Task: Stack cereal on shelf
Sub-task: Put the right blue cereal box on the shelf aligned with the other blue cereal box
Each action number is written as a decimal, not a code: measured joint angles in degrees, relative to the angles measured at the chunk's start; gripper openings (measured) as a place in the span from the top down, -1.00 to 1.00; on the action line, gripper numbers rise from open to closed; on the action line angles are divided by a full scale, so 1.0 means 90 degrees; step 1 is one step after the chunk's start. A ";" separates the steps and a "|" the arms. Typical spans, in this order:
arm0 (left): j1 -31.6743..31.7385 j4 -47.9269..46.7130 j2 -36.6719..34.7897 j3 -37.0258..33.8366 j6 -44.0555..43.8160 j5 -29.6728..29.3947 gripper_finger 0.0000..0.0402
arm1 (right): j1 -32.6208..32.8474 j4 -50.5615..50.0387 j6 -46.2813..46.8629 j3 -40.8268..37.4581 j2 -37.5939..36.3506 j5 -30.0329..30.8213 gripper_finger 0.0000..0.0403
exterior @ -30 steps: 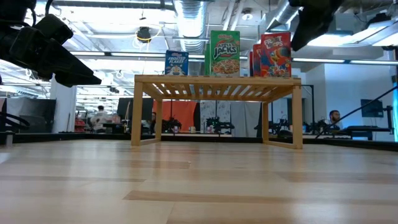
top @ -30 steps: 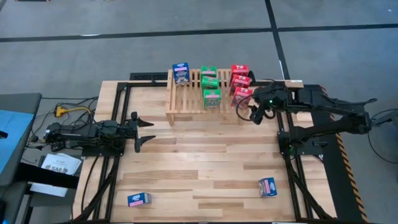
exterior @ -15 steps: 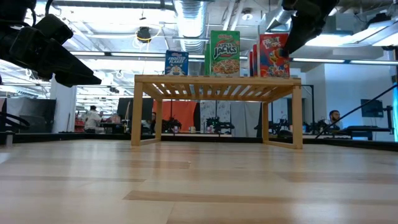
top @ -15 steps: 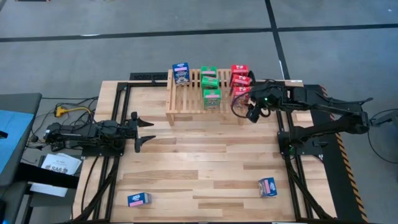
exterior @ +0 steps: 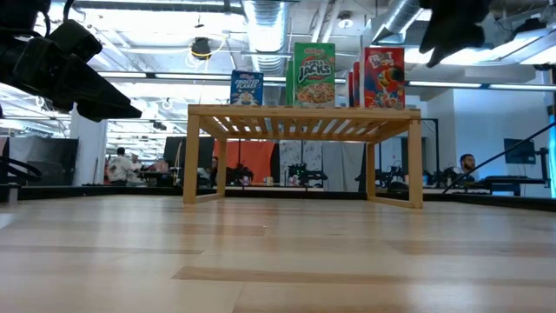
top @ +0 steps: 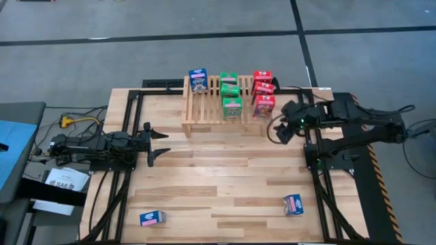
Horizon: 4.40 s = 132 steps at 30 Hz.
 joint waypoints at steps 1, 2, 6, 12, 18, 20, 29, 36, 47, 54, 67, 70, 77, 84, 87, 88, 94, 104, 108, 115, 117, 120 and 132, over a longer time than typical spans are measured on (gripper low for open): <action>-0.0002 0.0000 0.0001 0.0000 0.0000 0.0000 -0.39 | 0.0135 -0.0097 0.0324 0.0001 -0.0003 -0.0125 -0.24; -0.0001 0.0000 0.0000 0.0002 0.0000 0.0000 -0.39 | 0.0269 -0.0194 0.0638 0.0001 -0.0004 -0.0247 -0.24; -0.0001 0.0000 0.0000 0.0002 0.0000 0.0000 -0.39 | 0.0887 -0.0433 0.1926 0.0003 0.0039 -0.0682 -0.24; 0.0000 0.0000 0.0001 0.0002 0.0000 -0.0002 -0.39 | 0.2060 -0.0535 0.3809 0.0006 0.0195 -0.0839 -0.24; -0.0002 0.0001 0.0001 0.0002 0.0000 -0.0001 -0.39 | 0.3268 -0.0830 0.5438 0.0236 0.0624 -0.0606 -0.24; -0.0002 0.0004 0.0001 0.0002 0.0000 -0.0001 -0.39 | 0.3588 -0.0966 0.5943 0.0451 0.0863 -0.0435 -0.24; 0.0000 0.0005 0.0001 0.0001 0.0000 -0.0001 -0.39 | 0.4757 -0.1957 0.8577 0.1360 0.2077 -0.0315 -0.24; -0.0002 0.0005 0.0001 0.0001 0.0000 -0.0002 -0.39 | 0.5504 -0.2172 1.0203 0.1862 0.2855 -0.0327 -0.24; 0.0000 0.0005 0.0001 0.0002 0.0000 0.0000 -0.39 | 0.6344 -0.2246 1.1196 0.2351 0.3855 -0.1019 -0.24; -0.0001 0.0005 0.0001 0.0001 0.0000 -0.0002 -0.39 | 0.6630 -0.2290 1.1180 0.2356 0.4143 -0.1012 -0.24; -0.0002 0.0007 0.0001 0.0002 0.0000 -0.0002 -0.39 | 0.6951 -0.2293 1.1327 0.2356 0.4490 -0.1115 -0.32; 0.0000 0.0005 0.0001 0.0000 0.0000 -0.0001 -0.39 | 0.6956 -0.2312 1.1294 0.2355 0.4604 -0.1126 -0.46; -0.0001 0.0005 0.0001 0.0002 0.0000 -0.0001 -0.39 | 0.6951 -0.2304 1.1103 0.2354 0.4920 -0.1201 -0.84; -0.0001 0.0005 0.0001 0.0002 0.0000 0.0000 -0.39 | 0.6903 -0.2306 1.1103 0.2354 0.5248 -0.1326 -0.93; 0.0000 0.0005 0.0001 0.0002 0.0000 -0.0001 -0.39 | 0.6836 -0.2295 1.1090 0.2351 0.5385 -0.1384 -0.90; 0.0000 0.0005 0.0001 0.0000 0.0000 -0.0002 -0.39 | 0.6796 -0.2299 1.1074 0.2351 0.5439 -0.1415 -0.88; -0.0001 0.0007 0.0001 0.0001 0.0000 0.0000 -0.39 | 0.6617 -0.2225 1.1053 0.2351 0.5589 -0.1491 -0.66; -0.0001 0.0005 0.0001 0.0002 0.0000 0.0000 -0.39 | 0.6357 -0.2102 1.1027 0.2351 0.5589 -0.1503 -0.21; -0.0001 0.0005 0.0001 0.0002 0.0000 0.0000 -0.39 | 0.6235 -0.2038 1.0802 0.2351 0.5589 -0.1504 -0.07; 0.0000 0.0005 0.0001 0.0001 0.0000 -0.0001 -0.39 | 0.5884 -0.1890 1.0103 0.2439 0.5587 -0.1488 0.08; 0.0000 0.0005 0.0001 0.0002 0.0000 -0.0001 -0.39 | 0.5754 -0.1901 0.9846 0.2572 0.5587 -0.1486 0.09; 0.0000 0.0005 0.0001 0.0001 0.0000 -0.0002 -0.39 | 0.5530 -0.2018 0.9329 0.2816 0.5587 -0.1413 0.09; 0.0000 0.0005 0.0001 0.0002 0.0000 0.0000 -0.39 | 0.3907 -0.1905 0.5349 0.3732 0.5582 -0.0913 0.09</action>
